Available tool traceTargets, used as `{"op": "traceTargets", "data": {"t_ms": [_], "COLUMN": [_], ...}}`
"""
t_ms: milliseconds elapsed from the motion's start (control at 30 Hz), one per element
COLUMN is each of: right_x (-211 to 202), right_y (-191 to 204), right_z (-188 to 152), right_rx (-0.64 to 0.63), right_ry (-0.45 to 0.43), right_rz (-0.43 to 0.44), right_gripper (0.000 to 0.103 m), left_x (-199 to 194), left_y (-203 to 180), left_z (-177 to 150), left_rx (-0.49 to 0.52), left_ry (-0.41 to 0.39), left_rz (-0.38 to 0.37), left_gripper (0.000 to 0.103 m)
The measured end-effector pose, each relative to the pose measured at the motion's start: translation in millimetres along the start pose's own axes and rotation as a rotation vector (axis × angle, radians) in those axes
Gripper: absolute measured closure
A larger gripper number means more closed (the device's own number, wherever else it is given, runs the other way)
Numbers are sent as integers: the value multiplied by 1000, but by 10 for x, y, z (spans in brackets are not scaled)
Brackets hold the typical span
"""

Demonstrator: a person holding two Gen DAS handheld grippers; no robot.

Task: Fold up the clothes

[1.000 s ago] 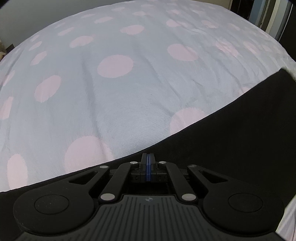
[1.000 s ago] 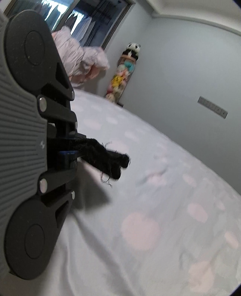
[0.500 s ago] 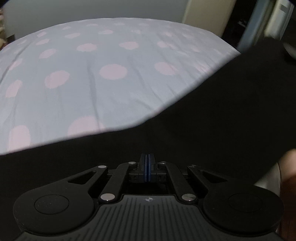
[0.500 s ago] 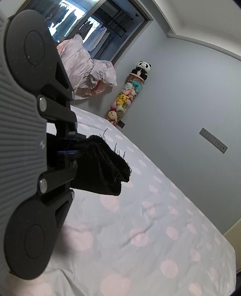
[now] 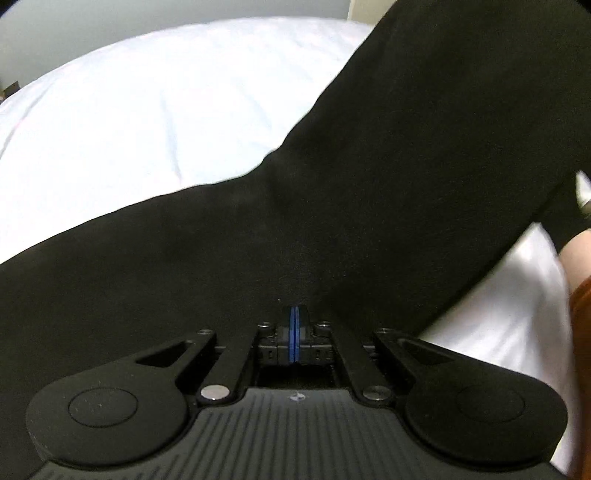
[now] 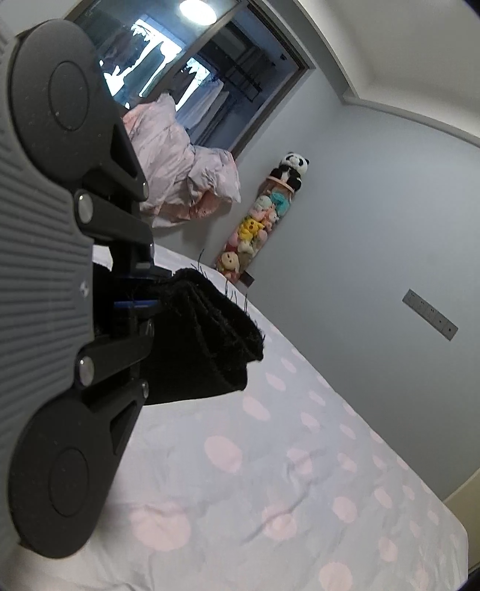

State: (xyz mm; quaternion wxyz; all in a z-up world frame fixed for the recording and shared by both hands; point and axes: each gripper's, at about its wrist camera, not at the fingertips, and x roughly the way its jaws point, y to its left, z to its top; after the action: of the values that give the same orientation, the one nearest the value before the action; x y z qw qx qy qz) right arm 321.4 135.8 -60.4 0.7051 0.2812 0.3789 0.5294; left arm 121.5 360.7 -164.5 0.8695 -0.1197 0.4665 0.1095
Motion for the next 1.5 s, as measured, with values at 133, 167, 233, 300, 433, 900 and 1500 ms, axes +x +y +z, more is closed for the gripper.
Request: {"op": "traceTargets", "data": {"t_ms": [133, 167, 233, 300, 433, 900, 1500], "right_x": [39, 57, 99, 162, 253, 1134, 2878], "right_y": [114, 132, 223, 279, 430, 1449, 1621], "right_z": [-66, -72, -87, -113, -217, -784, -2507], "right_rx": [-17, -16, -32, -30, -52, -195, -489], "right_ry": [7, 11, 21, 40, 52, 238, 500], "right_rz": [-2, 2, 6, 7, 13, -128, -477], "right_gripper": [91, 91, 91, 91, 91, 91, 91], "left_x": [-77, -36, 59, 116, -100, -1255, -1619], "left_y": [-123, -143, -170, -171, -59, 1610, 3001], "left_z": [-266, -308, -366, -379, -408, -1335, -1817], "left_rx": [73, 72, 64, 58, 22, -298, -815], "left_ry": [11, 18, 28, 28, -10, -259, -372], "left_rz": [-7, -9, -8, -2, -34, 270, 46], "left_gripper": [103, 103, 103, 103, 103, 96, 96]}}
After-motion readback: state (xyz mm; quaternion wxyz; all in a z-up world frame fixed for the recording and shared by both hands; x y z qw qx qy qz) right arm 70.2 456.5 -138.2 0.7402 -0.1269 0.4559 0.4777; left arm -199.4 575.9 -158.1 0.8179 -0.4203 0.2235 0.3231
